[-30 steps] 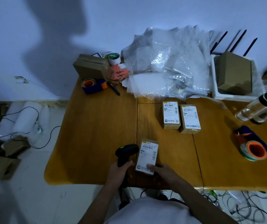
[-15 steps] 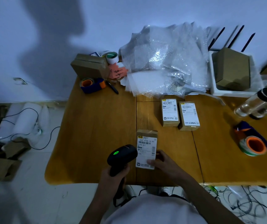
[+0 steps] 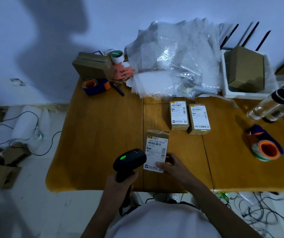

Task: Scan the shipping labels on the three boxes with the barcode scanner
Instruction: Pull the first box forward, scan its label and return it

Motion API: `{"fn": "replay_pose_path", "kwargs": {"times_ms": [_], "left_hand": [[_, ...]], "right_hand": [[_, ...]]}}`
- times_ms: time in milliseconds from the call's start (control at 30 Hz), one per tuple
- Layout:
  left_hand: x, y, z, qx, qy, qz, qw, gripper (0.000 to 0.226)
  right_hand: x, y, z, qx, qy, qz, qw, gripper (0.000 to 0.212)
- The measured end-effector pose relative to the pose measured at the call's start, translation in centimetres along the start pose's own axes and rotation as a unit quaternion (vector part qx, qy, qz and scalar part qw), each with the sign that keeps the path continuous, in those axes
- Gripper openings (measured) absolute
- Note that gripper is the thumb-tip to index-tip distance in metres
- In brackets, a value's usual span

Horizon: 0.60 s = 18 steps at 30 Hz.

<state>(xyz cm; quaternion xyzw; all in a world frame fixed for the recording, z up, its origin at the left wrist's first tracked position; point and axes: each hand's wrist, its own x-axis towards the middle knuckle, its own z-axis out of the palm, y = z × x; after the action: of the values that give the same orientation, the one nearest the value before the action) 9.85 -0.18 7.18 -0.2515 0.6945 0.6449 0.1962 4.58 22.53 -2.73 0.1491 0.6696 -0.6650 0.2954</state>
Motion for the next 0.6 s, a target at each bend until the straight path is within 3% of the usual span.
{"fn": "replay_pose_path", "kwargs": {"times_ms": [600], "left_hand": [[0.38, 0.09, -0.38, 0.01, -0.011, -0.003, 1.0, 0.021]], "right_hand": [[0.27, -0.08, 0.12, -0.009, 0.001, 0.015, 1.0, 0.062]]}}
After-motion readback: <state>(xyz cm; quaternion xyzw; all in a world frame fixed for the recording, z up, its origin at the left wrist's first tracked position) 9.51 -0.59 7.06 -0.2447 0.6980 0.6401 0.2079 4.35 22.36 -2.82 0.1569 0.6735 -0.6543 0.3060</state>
